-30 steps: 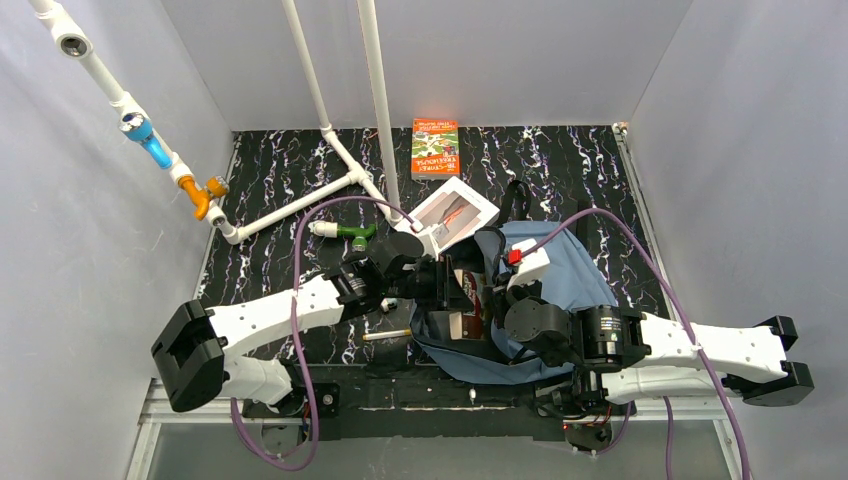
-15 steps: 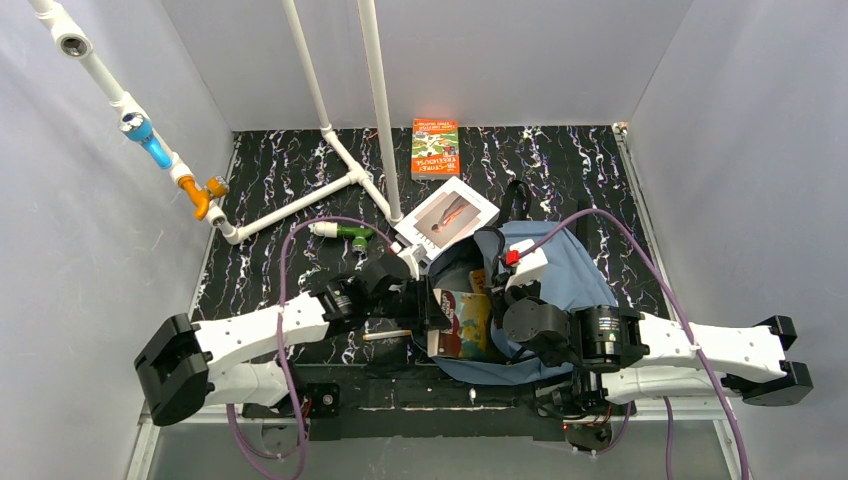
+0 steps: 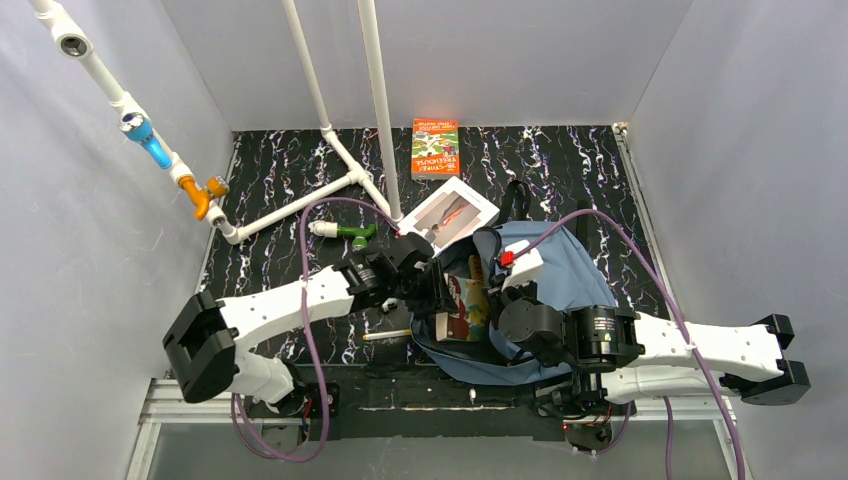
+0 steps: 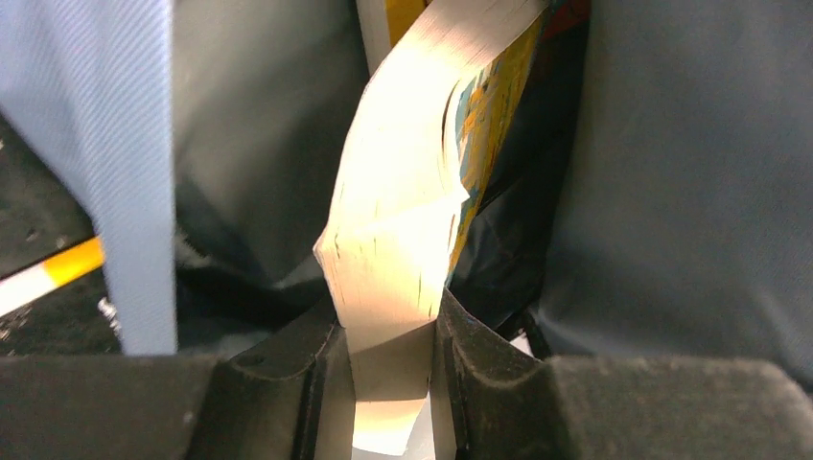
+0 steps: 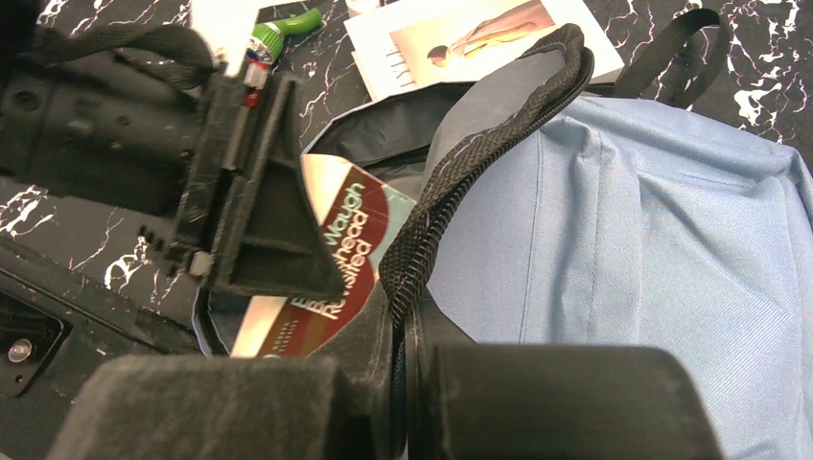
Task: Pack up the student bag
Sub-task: Adjust the book.
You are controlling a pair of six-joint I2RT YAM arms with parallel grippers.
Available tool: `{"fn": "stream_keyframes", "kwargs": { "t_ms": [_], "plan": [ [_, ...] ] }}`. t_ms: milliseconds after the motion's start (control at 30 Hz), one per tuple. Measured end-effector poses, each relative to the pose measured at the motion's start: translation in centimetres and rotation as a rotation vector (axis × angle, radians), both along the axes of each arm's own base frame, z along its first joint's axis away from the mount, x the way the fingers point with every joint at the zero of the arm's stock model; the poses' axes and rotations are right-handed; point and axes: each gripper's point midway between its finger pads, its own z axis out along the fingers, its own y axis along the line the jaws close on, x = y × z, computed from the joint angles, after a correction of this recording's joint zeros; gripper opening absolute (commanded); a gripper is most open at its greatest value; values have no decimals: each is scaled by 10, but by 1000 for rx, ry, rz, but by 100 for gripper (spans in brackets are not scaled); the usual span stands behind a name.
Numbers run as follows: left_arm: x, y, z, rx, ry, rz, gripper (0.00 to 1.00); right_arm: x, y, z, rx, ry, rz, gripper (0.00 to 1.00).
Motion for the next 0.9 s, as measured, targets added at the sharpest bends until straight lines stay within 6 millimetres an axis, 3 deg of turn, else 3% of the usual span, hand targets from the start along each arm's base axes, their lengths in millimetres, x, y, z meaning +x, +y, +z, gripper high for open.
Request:
{"fn": "stream_keyframes", "kwargs": {
  "t_ms": [167,267,367,600,767,833,900],
  "plan": [
    [9,-18,-3,-43,9,-33,0,0,0,0,-5,0,0,1],
    [8,-15,-2,-70,-49,-72,0,1,-1,1,-5,-6,-9,1],
    [-1,2,6,-75,-133,-130,0,3,-6,2,-10,-15,-18,1],
    [-14,75,60,-35,-543,-271,0,5,-18,5,-21,-32,-41,1],
    [-27,112,83,4,-779,-408,0,5,-18,5,-23,-32,-41,1],
    [-33,122,86,27,-844,-471,0,5,-18,4,-26,-31,-40,7],
    [-39,133,87,57,-903,-541,0,5,-16,0,-37,-28,-32,19]
  ]
}}
